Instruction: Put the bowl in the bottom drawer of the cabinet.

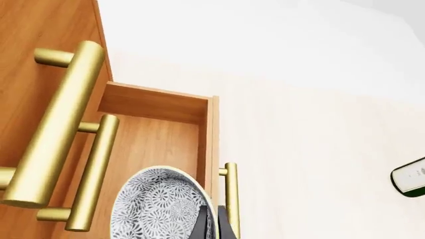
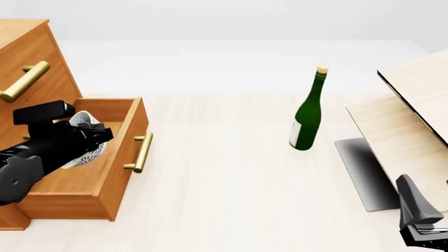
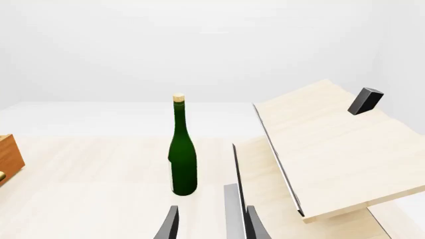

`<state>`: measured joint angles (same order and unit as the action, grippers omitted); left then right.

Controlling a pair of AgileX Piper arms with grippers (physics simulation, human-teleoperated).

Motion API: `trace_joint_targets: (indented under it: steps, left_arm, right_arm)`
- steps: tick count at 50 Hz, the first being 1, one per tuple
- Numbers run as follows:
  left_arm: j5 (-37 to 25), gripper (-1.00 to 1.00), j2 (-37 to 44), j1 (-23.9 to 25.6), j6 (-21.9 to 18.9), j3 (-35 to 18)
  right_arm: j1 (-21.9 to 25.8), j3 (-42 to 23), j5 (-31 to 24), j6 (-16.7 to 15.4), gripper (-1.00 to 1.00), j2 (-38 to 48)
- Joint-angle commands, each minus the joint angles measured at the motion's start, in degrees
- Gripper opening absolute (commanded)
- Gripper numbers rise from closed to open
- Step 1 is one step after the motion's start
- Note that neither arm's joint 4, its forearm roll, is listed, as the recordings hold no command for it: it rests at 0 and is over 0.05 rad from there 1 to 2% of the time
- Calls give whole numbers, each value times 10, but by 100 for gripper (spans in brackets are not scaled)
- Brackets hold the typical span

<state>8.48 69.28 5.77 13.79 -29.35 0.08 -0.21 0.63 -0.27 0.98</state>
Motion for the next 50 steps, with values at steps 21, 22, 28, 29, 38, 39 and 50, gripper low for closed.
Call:
trace_joint_targets:
  steps: [21,22,28,29,38,39,50]
  left_arm:
    - [22,-100,50,-27,-44,-4]
    - [24,-100,52,-27,-43,-5]
    - [36,-100,64,-29,-42,-3]
    - [40,-100,67,-27,-40,-2]
    - [53,-100,80,-31,-41,6]
    - [53,-100,80,-33,-41,6]
    - [54,-100,85,-50,-60,12]
  right_arm:
    - [0,0,0,0,100,0]
    - [0,0,0,0,100,0]
    - [0,0,0,0,100,0]
    - [0,0,0,0,100,0]
    - [0,0,0,0,100,0]
    - [0,0,0,0,100,0]
    - [0,0,0,0,100,0]
